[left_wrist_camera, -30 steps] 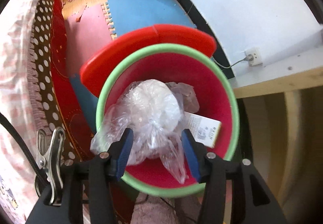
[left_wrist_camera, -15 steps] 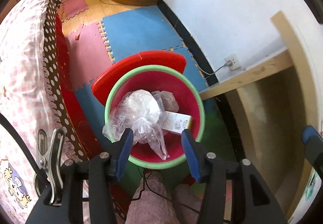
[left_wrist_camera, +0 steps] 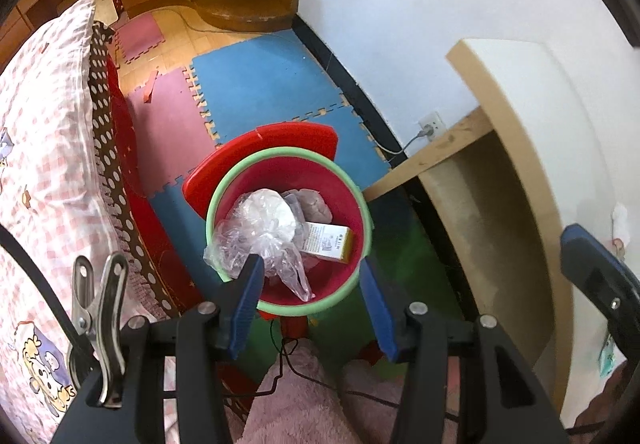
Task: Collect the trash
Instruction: 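Move both open tools back from the bucket over the table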
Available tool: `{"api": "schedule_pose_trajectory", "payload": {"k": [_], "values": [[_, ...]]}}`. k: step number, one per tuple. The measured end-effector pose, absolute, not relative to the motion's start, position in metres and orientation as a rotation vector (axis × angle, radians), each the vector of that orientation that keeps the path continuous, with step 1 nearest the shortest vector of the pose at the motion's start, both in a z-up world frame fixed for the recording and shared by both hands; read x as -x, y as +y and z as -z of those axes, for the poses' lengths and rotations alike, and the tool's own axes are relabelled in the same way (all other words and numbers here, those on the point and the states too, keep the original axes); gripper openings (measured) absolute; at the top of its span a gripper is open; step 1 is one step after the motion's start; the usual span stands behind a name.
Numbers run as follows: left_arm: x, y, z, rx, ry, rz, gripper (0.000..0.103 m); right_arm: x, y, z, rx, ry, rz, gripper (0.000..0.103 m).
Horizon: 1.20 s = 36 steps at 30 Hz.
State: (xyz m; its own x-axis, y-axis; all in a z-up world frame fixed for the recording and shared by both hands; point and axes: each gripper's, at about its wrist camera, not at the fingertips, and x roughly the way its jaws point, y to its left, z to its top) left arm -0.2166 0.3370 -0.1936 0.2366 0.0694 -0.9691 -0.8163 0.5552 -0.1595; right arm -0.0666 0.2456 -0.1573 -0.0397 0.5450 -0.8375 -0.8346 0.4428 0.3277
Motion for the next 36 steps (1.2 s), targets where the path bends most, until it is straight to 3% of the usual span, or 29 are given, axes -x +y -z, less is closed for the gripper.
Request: {"api": "schedule_pose_trajectory", "payload": {"k": [36], "values": [[0.17, 0.293, 0.077, 0.582, 1.105, -0.519, 0.052, 0.036, 0.171, 0.095, 0.191, 1.058, -0.985, 0.033]]}}
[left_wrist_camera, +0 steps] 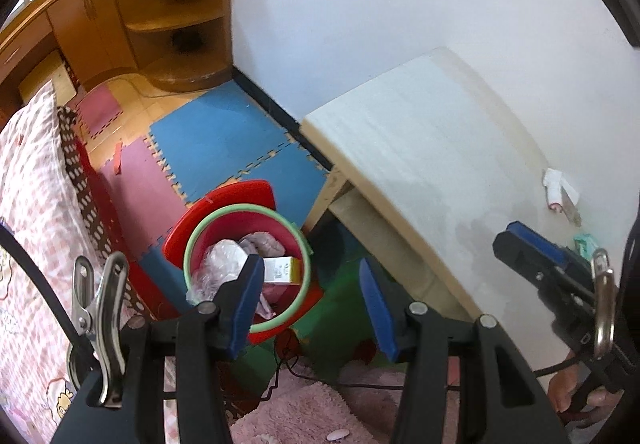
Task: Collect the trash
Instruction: 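Move both open tools back from the bucket over the table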
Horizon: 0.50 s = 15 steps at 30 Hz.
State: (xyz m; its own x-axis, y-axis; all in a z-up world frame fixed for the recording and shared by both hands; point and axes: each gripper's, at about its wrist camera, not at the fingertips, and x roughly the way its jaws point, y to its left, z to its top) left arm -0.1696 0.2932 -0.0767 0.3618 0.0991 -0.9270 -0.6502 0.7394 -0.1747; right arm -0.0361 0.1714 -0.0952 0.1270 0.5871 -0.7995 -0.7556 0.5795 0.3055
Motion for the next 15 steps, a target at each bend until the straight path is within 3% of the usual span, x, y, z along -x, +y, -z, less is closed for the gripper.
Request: {"api": "schedule_pose_trajectory", "payload": {"k": [15], "values": [[0.106, 0.245, 0.049, 0.488, 1.107, -0.373, 0.052, 0.001, 0.104, 0.075, 0.093, 1.028, -0.866, 0.033]]}}
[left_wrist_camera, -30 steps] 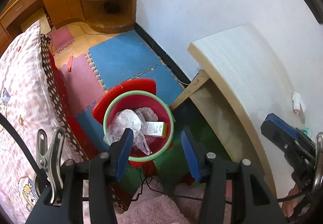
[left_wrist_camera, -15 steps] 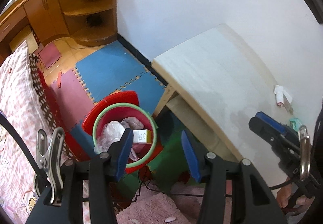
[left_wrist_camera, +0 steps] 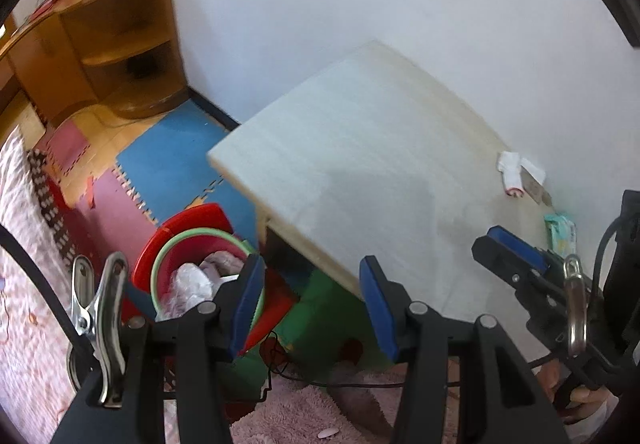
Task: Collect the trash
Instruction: 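Move both open tools back from the bucket over the table, then reach the left tool toward the white red-trimmed glove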
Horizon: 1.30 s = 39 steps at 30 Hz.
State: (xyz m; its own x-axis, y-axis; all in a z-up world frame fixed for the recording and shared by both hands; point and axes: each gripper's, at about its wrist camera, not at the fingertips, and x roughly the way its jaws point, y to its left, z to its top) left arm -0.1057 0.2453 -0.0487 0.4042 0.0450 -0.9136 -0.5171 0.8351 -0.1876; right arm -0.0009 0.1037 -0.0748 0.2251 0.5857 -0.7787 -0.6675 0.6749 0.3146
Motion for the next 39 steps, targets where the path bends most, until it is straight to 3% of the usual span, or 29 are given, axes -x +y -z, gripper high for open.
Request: {"api": "schedule_pose_trajectory", "payload": {"k": [25, 39], "values": [[-0.032, 0.121, 0.022, 0.332, 1.11, -0.148, 0.052, -0.062, -0.058, 0.066, -0.105, 1.013, -0.604, 0.033], [-0.121, 0.047, 0.047, 0.304, 1.127, -0.102, 0.052, -0.084, -0.132, 0.073, -0.155, 1.021, -0.571, 0.034]]}}
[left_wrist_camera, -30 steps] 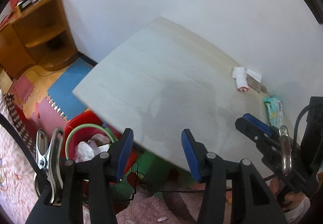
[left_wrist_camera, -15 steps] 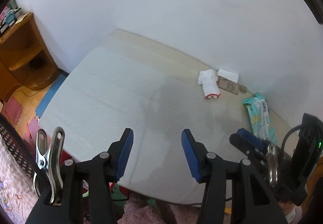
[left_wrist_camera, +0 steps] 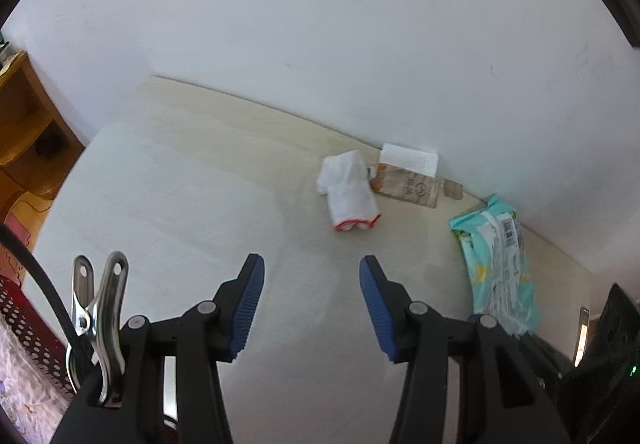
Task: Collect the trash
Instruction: 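Reach the left tool toward the white red-trimmed glove, then close the left tool on the white glove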
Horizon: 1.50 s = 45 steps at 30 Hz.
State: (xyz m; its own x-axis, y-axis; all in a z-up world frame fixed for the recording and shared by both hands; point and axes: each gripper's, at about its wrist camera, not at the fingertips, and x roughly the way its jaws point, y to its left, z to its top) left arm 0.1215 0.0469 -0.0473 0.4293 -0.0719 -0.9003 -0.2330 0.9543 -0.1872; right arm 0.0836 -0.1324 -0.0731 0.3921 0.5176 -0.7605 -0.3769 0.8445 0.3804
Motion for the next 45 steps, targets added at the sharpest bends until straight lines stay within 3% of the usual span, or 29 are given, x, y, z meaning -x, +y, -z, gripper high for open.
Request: {"api": "schedule_pose_trajectory", "payload": {"k": [24, 40, 41, 45], "values": [[-0.224, 0.01, 0.138, 0.261, 1.196, -0.187, 0.052, -0.106, -0.205, 0.095, -0.244, 1.062, -0.555, 0.034], [-0.227, 0.004, 0.156, 0.239, 1.196, -0.213, 0.053, -0.104, -0.216, 0.097, -0.269, 1.068, -0.567, 0.034], [-0.226, 0.004, 0.156, 0.243, 1.199, -0.214, 0.051, -0.105, -0.215, 0.097, -0.27, 1.067, -0.567, 0.034], [-0.222, 0.007, 0.154, 0.258, 1.2, -0.183, 0.03, -0.105, -0.214, 0.098, -0.282, 1.069, -0.565, 0.034]]}}
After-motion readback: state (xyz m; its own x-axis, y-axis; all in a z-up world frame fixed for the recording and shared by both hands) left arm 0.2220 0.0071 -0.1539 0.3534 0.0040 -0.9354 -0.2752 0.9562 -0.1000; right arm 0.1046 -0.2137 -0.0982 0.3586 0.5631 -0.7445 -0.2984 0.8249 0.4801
